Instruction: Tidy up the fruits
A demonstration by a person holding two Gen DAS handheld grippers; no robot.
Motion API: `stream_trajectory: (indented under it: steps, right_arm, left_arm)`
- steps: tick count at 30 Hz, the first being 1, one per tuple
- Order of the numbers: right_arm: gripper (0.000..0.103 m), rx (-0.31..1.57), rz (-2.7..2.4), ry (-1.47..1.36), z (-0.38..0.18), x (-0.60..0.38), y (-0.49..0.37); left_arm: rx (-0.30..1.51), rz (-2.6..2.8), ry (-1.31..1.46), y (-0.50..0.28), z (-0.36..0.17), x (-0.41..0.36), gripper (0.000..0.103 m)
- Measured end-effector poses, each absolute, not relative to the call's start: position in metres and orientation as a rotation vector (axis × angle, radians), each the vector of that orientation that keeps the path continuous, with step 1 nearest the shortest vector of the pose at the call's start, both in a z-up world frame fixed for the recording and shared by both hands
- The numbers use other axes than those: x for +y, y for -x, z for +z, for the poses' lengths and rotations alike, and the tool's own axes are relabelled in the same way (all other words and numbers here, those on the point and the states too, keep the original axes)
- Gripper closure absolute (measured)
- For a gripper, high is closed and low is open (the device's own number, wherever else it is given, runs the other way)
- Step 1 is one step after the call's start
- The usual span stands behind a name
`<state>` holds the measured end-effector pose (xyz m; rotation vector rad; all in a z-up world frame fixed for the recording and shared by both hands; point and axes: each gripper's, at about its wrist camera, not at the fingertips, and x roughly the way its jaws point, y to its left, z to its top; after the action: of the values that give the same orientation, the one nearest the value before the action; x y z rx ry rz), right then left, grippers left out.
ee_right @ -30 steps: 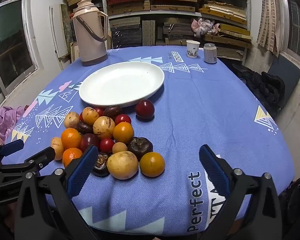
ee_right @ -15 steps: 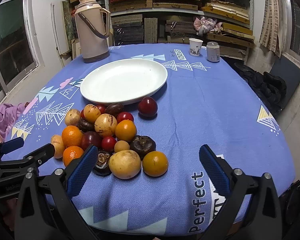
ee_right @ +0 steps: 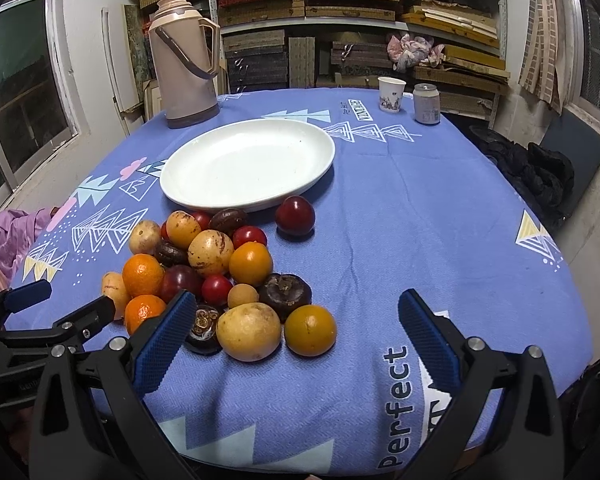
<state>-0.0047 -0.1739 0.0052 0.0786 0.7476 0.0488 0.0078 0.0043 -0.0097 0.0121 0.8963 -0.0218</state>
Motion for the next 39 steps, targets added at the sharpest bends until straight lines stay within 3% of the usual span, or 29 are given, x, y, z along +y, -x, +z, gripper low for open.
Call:
stream_trajectory:
  steps: [39]
  right_arm:
    - [0.004,0.747,0.082,-0.089,-0.004,-0.17,0.004]
  left_arm:
    - [0.875,-0.039,-0.048,-0.007,-0.014,0.0,0.003]
